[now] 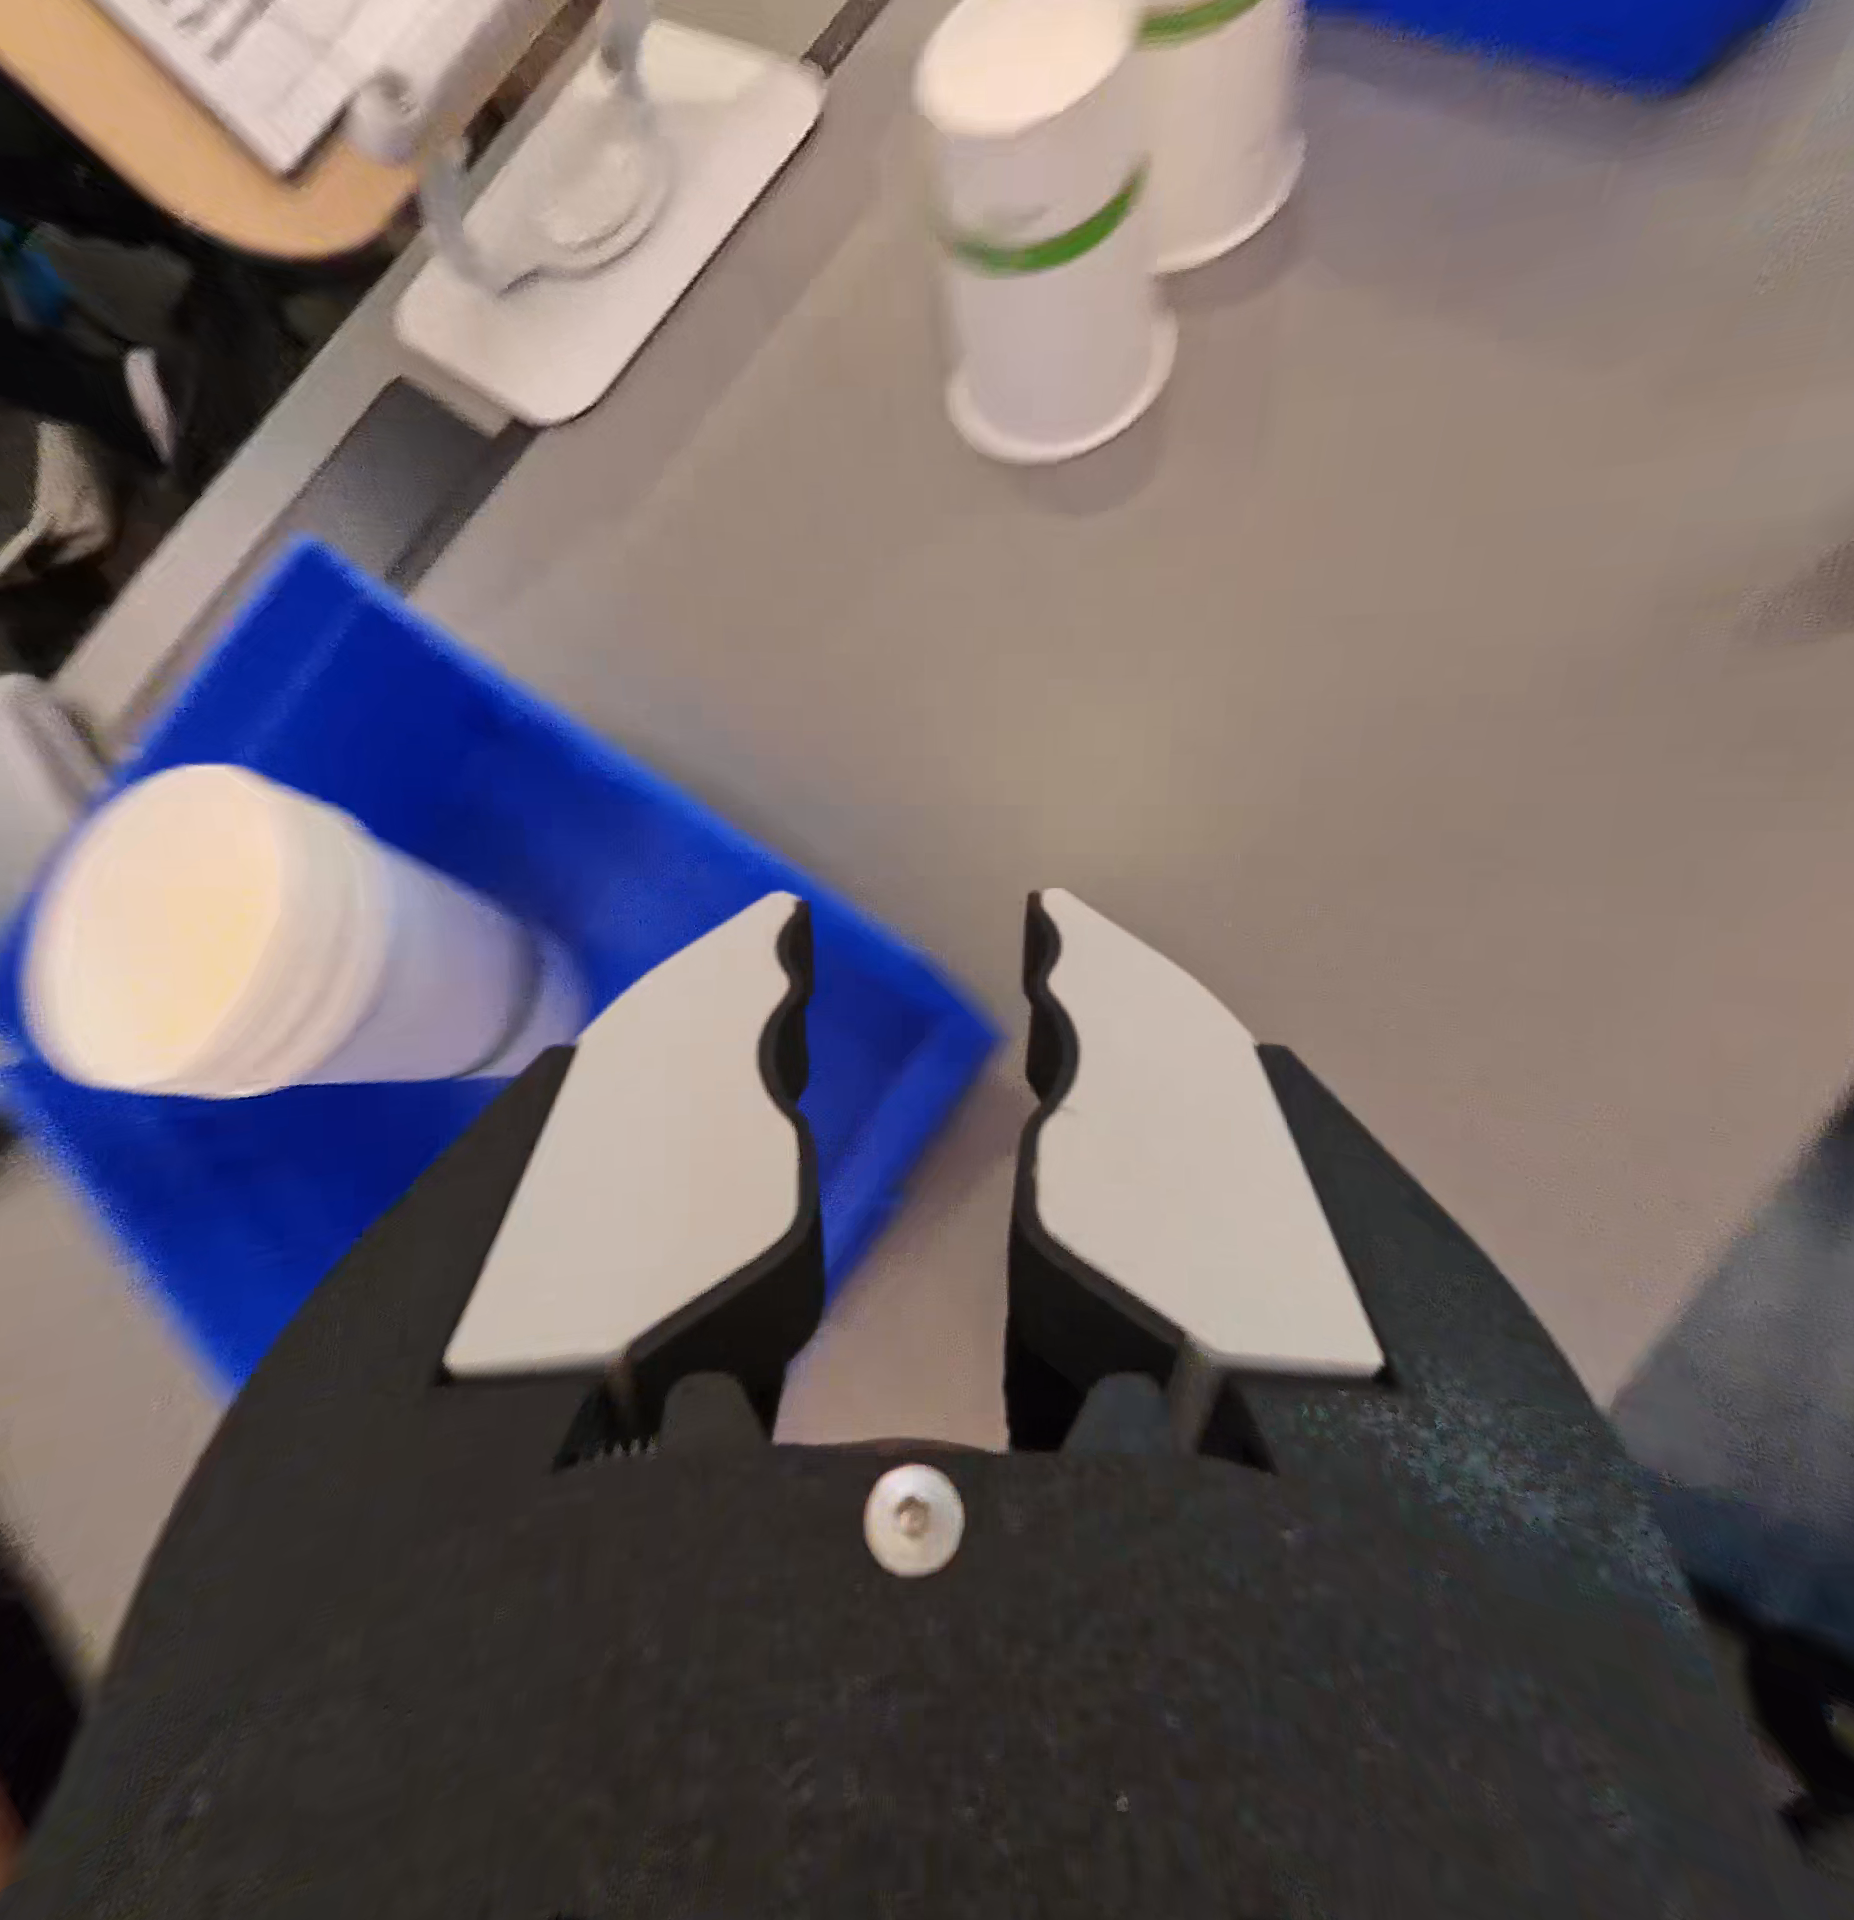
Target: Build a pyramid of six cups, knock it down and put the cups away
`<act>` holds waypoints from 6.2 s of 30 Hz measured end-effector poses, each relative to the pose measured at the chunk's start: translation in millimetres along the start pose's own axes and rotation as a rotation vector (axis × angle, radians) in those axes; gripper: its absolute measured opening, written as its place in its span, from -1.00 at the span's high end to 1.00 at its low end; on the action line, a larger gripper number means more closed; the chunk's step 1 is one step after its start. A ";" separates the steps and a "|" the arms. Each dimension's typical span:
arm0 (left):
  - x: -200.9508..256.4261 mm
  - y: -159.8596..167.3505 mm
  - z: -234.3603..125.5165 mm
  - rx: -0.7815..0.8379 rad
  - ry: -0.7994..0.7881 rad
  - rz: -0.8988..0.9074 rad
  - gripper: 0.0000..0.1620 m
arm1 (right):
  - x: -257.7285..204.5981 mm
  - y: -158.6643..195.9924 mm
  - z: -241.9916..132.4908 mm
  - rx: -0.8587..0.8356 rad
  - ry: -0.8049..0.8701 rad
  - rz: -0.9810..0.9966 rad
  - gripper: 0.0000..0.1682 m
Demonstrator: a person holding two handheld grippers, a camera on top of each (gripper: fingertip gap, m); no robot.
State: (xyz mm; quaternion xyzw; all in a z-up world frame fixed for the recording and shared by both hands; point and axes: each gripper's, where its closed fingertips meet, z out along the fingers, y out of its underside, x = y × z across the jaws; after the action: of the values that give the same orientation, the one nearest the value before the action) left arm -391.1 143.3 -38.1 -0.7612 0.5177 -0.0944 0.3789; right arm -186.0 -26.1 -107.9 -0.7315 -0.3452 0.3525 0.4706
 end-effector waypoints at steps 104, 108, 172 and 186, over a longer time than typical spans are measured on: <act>130.4 -117.7 66.2 -0.260 -0.206 1.061 -0.27 | 67.2 -71.9 23.2 0.422 -0.087 0.534 0.04; 133.2 -110.3 85.8 -0.338 -0.212 1.116 -0.24 | 66.3 -71.7 22.9 0.402 -0.061 0.498 0.04; 4.4 -57.9 212.7 0.038 -0.185 -0.486 -0.43 | 67.4 -50.7 -9.7 0.351 -0.007 0.408 0.12; 131.3 9.8 55.0 0.279 0.065 -0.585 0.14 | 88.0 -15.8 -55.1 0.131 0.515 -0.015 0.09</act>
State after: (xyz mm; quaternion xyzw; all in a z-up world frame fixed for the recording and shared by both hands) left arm -310.1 55.0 -115.6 -0.8150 0.2708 -0.2936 0.4199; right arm -97.2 28.1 -93.0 -0.7624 -0.1960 0.1726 0.5921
